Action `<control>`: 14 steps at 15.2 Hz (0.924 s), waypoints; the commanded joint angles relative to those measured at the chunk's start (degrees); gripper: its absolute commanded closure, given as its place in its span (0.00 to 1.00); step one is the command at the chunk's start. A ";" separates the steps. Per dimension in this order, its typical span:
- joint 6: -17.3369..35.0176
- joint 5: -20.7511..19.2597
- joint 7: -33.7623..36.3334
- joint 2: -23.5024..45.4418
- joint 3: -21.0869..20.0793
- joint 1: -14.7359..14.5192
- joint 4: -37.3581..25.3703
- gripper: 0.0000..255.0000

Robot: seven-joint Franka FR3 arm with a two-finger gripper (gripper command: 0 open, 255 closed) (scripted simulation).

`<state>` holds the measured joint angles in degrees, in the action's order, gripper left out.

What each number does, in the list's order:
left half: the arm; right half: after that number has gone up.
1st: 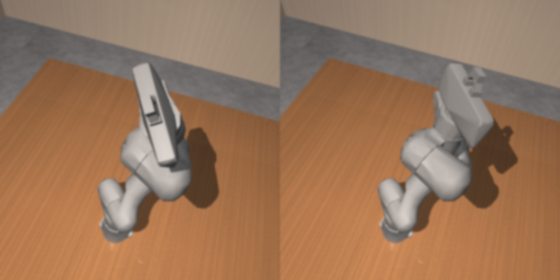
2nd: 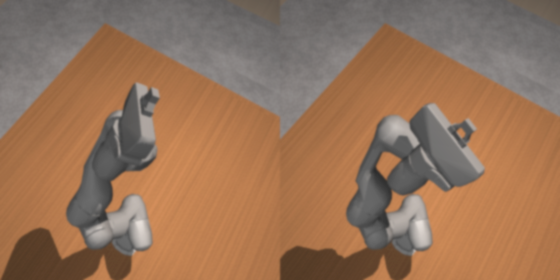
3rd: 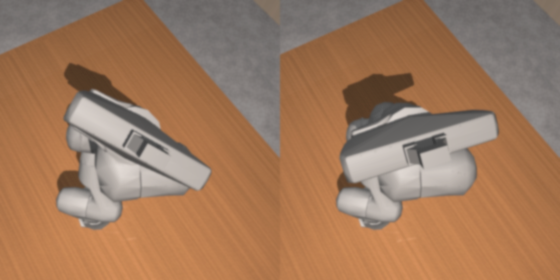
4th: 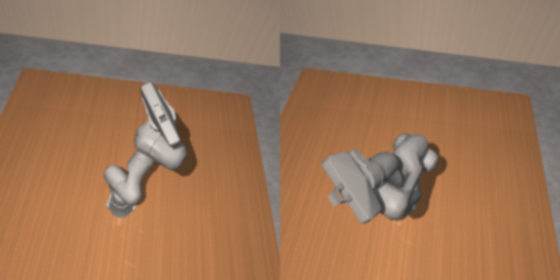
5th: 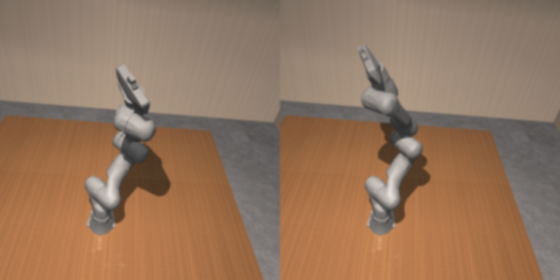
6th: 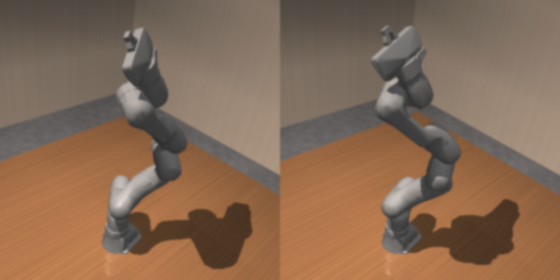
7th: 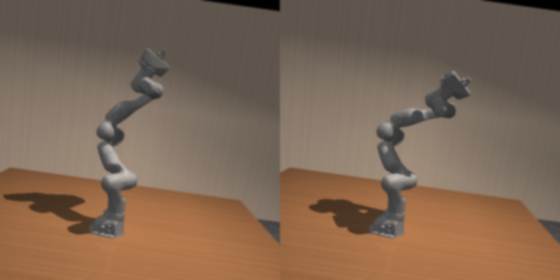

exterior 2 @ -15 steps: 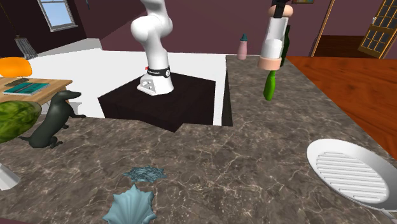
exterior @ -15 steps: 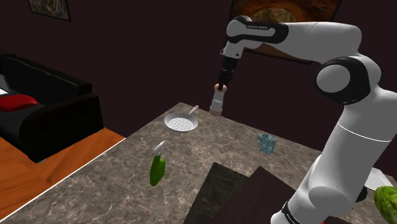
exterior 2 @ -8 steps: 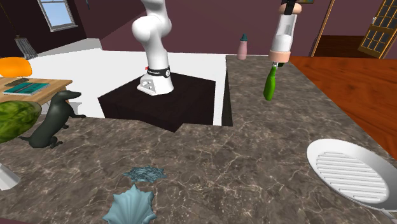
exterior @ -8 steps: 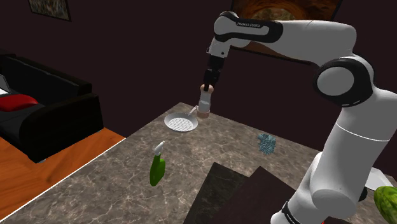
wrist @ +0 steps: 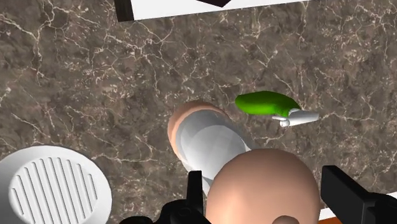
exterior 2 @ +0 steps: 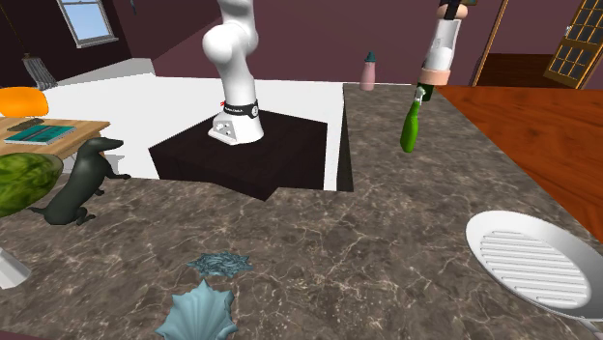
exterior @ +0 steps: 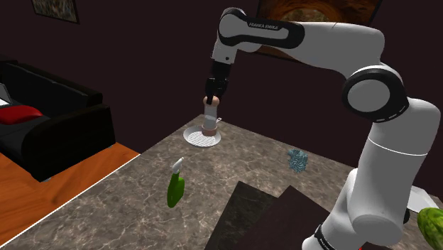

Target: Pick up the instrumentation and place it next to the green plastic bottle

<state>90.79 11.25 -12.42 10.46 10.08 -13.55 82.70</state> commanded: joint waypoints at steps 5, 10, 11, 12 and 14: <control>2.44 0.04 3.17 1.17 -1.42 -2.10 0.68 1.00; 6.43 0.04 2.61 0.68 -1.48 -2.28 5.18 1.00; 7.21 0.05 2.50 0.63 -1.49 -2.31 6.02 1.00; 7.98 0.07 2.38 0.60 -1.50 -2.34 6.83 1.00; 9.50 0.11 2.15 0.57 -1.53 -2.39 8.40 1.00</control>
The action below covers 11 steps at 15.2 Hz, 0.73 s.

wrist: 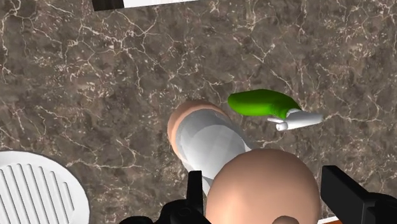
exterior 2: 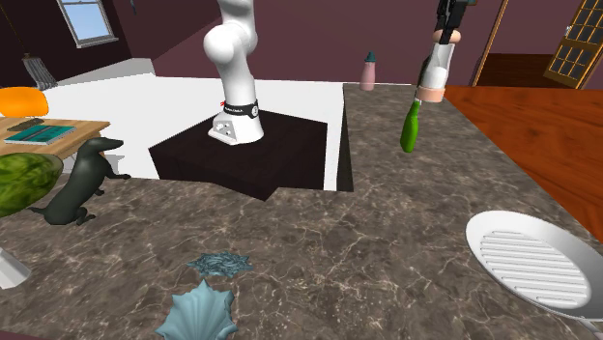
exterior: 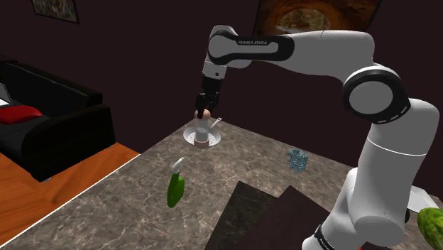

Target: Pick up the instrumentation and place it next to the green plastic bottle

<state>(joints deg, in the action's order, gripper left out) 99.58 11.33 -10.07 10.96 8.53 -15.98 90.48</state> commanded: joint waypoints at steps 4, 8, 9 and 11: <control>3.70 0.17 -0.68 0.18 -0.03 -0.05 3.54 1.00; 6.62 0.37 -1.18 0.50 -0.08 -0.12 6.19 1.00; 7.34 0.42 -1.31 0.61 -0.10 -0.13 6.81 1.00; 8.77 0.55 -1.57 0.86 -0.13 -0.15 8.00 1.00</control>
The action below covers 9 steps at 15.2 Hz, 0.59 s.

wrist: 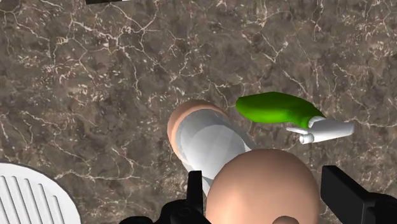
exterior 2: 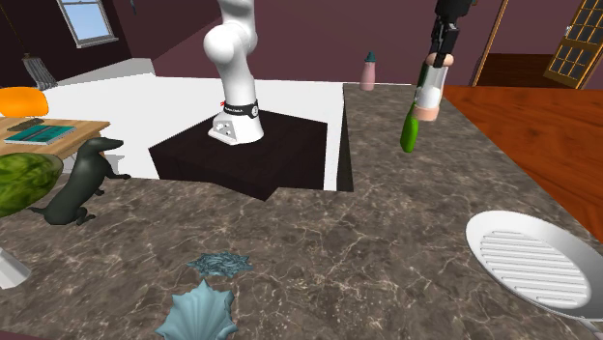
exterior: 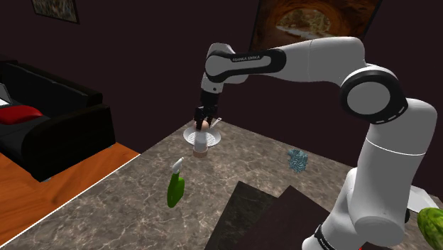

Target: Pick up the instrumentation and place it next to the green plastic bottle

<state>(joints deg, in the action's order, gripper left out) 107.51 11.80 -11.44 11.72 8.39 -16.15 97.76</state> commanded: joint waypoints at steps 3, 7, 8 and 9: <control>2.95 0.30 -0.60 0.57 -0.05 -0.01 2.40 1.00; 5.72 0.64 -1.17 1.36 -0.14 -0.03 4.43 1.00; 6.40 0.74 -1.31 1.58 -0.16 -0.03 4.91 1.00; 7.08 0.84 -1.46 1.82 -0.18 -0.03 5.37 1.00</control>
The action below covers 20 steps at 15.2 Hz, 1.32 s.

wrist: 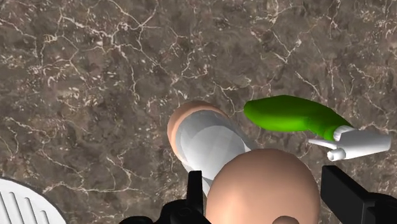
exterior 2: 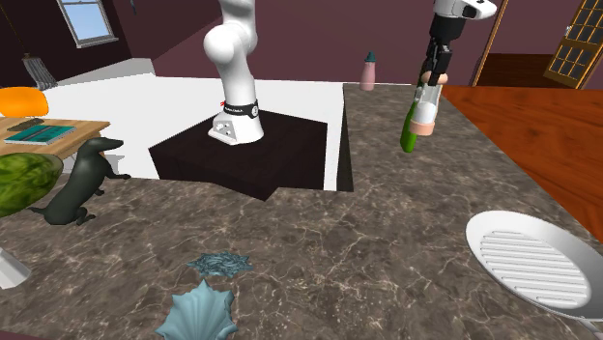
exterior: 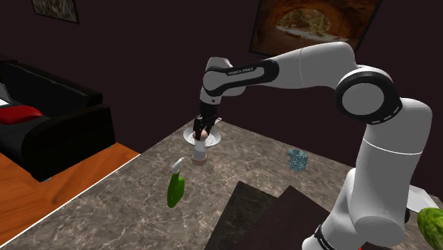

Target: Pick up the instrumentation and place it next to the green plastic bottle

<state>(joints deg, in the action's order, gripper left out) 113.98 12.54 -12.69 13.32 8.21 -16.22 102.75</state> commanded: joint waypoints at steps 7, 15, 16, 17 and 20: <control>5.28 0.89 -1.29 2.17 -0.21 0.07 3.21 1.00; 10.41 2.02 -2.65 5.00 -0.55 0.18 5.66 1.00; 11.04 2.17 -2.83 5.39 -0.61 0.20 5.91 1.00; 11.66 2.33 -3.01 5.80 -0.66 0.22 6.14 1.00; 13.50 2.82 -3.56 7.07 -0.84 0.30 6.77 1.00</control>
<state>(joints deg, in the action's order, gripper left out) 126.83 15.19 -16.12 19.88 7.46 -15.91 109.41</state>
